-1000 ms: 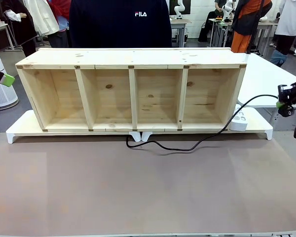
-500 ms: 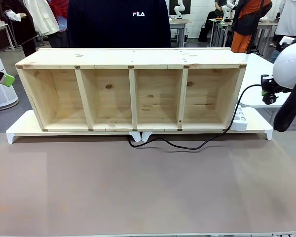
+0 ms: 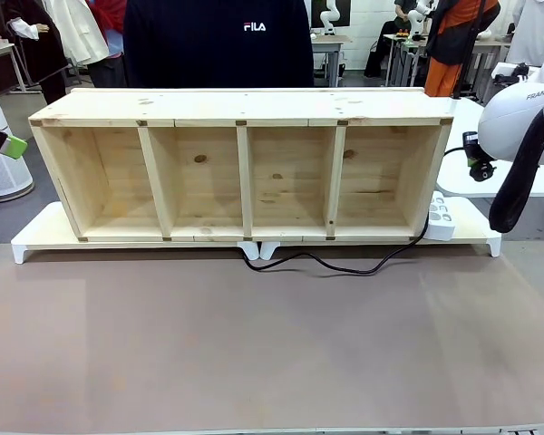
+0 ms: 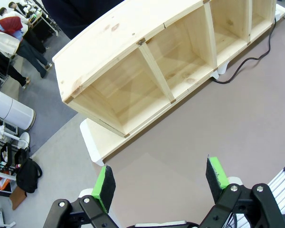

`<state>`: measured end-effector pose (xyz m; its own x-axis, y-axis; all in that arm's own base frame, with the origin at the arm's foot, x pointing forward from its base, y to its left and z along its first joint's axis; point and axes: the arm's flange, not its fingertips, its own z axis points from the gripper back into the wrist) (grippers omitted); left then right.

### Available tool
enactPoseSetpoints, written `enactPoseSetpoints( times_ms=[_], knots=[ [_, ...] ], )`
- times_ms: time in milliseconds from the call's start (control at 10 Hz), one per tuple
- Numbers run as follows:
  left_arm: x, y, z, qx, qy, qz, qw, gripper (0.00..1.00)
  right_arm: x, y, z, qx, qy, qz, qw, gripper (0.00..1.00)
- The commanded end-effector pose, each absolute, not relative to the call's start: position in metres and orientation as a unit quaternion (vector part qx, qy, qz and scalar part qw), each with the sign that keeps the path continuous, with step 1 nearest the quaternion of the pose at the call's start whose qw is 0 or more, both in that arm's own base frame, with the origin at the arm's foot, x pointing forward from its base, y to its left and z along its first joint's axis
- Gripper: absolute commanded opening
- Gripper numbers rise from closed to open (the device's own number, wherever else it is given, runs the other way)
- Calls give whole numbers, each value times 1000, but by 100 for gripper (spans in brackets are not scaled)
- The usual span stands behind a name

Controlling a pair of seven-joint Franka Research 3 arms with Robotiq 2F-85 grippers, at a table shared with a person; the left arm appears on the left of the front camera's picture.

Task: Perform cable management.
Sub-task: Pull the grasped Power Cable to the location of the Power Strip.

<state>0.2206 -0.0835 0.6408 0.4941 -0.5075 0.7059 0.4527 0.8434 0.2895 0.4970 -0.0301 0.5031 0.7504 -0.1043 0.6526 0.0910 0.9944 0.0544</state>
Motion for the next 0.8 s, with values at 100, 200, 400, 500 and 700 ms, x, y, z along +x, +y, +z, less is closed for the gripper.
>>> enactPoseSetpoints(
  times_ms=[100, 200, 400, 500, 700],
  knots=[
    [222, -84, 639, 32, -422, -278, 862, 100, 513, -24, 501, -4, -352, -59, 934, 16],
    [222, -84, 639, 32, -422, -278, 862, 100, 517, -23, 498, -2, -349, -58, 935, 16],
    [222, -84, 639, 32, -422, -278, 862, 100, 507, -30, 496, 6, -343, -47, 938, 16],
    [222, -84, 639, 32, -422, -278, 862, 100, 507, -30, 496, 6, -343, -47, 938, 16],
    [222, -84, 639, 32, -422, -278, 862, 100, 507, -30, 496, 6, -343, -47, 938, 16]
  ],
)
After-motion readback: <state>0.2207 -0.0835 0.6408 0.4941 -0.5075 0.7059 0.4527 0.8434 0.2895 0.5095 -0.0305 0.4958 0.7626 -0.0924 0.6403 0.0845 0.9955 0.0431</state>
